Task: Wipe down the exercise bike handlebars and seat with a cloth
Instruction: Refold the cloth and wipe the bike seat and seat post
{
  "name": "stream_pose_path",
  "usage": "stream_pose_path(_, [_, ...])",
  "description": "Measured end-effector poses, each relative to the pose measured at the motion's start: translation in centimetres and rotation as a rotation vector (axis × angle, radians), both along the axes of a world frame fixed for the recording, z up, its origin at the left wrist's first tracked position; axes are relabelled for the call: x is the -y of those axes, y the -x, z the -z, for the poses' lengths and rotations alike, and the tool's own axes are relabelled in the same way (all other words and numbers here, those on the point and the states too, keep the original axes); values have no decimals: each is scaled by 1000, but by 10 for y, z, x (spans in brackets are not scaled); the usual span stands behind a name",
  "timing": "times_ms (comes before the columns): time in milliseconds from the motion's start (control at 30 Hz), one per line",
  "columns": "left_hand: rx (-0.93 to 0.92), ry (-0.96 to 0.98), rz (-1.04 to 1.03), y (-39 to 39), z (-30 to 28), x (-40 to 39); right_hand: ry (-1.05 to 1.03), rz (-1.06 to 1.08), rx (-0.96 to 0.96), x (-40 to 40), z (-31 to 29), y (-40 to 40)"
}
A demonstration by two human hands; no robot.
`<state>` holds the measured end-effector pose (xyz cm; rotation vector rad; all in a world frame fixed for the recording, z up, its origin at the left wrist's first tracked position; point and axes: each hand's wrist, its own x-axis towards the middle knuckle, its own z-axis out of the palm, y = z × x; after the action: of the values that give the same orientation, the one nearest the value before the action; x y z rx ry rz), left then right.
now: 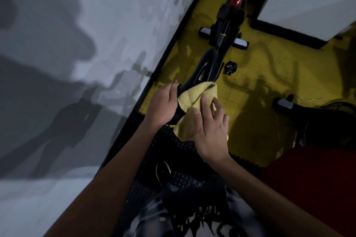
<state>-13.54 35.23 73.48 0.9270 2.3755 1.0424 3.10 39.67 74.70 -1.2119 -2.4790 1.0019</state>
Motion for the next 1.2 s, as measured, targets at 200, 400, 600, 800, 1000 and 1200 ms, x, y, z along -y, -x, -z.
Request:
stream_pose_path(200, [5, 23, -30, 0, 1, -1, -110, 23, -19, -42, 7, 54])
stream_pose_path(400, [19, -8, -68, 0, 3, -1, 6, 89, -117, -60, 6, 84])
stream_pose_path(600, [93, -10, -84, -3, -5, 1, -194, -59, 30, -3, 14, 28])
stream_pose_path(800, [92, -9, -65, -2, -3, 0, 28, 49, -99, -50, 7, 67])
stream_pose_path(1000, [122, -42, -100, -4, -9, 1, 58, 157, -143, -73, 5, 96])
stream_pose_path(1200, [218, -67, -95, -7, -11, 5, -174, -36, 80, 9, 12, 22])
